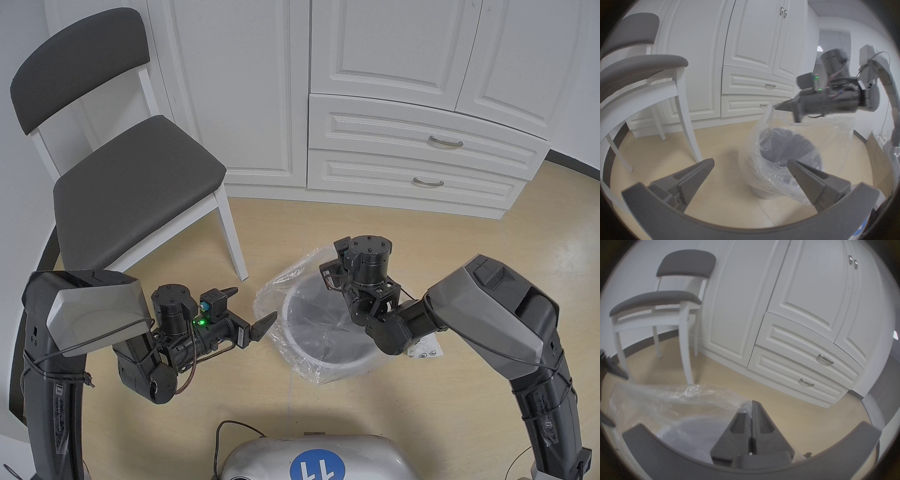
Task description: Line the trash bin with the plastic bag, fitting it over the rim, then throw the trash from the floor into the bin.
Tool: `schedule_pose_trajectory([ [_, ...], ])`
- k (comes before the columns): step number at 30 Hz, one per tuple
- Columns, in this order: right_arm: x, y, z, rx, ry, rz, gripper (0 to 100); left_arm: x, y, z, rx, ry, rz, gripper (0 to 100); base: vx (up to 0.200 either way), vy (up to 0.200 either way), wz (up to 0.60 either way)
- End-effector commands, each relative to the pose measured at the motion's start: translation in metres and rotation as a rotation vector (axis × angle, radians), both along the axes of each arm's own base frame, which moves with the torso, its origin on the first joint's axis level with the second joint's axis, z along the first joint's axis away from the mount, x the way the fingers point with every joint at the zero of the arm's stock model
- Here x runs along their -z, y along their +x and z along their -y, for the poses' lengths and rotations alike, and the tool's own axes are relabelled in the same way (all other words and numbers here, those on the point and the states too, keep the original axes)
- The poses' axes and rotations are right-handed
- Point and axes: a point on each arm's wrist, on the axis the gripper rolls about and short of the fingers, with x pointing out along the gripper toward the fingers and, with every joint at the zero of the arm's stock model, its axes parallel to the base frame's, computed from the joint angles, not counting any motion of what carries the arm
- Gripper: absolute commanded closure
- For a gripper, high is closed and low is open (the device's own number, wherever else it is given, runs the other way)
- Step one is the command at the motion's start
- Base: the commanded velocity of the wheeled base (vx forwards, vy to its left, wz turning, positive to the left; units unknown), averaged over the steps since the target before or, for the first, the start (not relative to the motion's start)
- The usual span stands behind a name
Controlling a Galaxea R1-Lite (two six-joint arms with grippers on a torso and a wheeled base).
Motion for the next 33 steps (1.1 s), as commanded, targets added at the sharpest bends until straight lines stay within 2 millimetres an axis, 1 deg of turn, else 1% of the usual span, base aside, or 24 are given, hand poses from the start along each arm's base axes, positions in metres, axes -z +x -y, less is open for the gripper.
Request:
schedule_pose_trajectory([
  [1, 0.038, 0.043, 0.002, 0.045, 0.087, 0.048, 100, -0.022, -0.012, -0.003, 0.073, -0.064, 0.037, 0, 0.0, 0.0, 0.0],
  [2, 0.039, 0.054, -0.001, 0.051, 0.135, 0.098, 100, -0.026, -0.012, -0.003, 0.071, -0.077, 0.039, 0, 0.0, 0.0, 0.0],
  [3, 0.041, 0.057, -0.001, 0.052, 0.14, 0.107, 100, -0.026, -0.012, -0.003, 0.071, -0.077, 0.039, 0, 0.0, 0.0, 0.0],
  [7, 0.043, 0.057, -0.004, 0.044, 0.141, 0.111, 100, -0.027, -0.012, -0.003, 0.071, -0.079, 0.042, 0, 0.0, 0.0, 0.0],
  [17, 0.031, 0.058, -0.004, 0.042, 0.159, 0.136, 100, -0.034, -0.012, -0.003, 0.066, -0.083, 0.059, 0, 0.0, 0.0, 0.0],
  [26, 0.027, 0.057, -0.008, 0.034, 0.165, 0.147, 100, -0.034, -0.013, -0.004, 0.066, -0.083, 0.059, 0, 0.0, 0.0, 0.0],
  [27, 0.025, 0.055, -0.009, 0.031, 0.166, 0.147, 0, -0.034, -0.012, -0.004, 0.066, -0.083, 0.061, 0, 0.0, 0.0, 0.0],
  [29, 0.022, 0.053, -0.009, 0.028, 0.164, 0.145, 0, -0.034, -0.013, -0.004, 0.066, -0.082, 0.062, 0, 0.0, 0.0, 0.0],
  [31, 0.017, 0.046, -0.012, 0.011, 0.157, 0.132, 0, -0.034, -0.012, -0.005, 0.063, -0.08, 0.061, 0, 0.0, 0.0, 0.0],
  [33, 0.017, 0.043, -0.012, 0.006, 0.149, 0.119, 0, -0.034, -0.013, -0.005, 0.063, -0.08, 0.06, 0, 0.0, 0.0, 0.0],
])
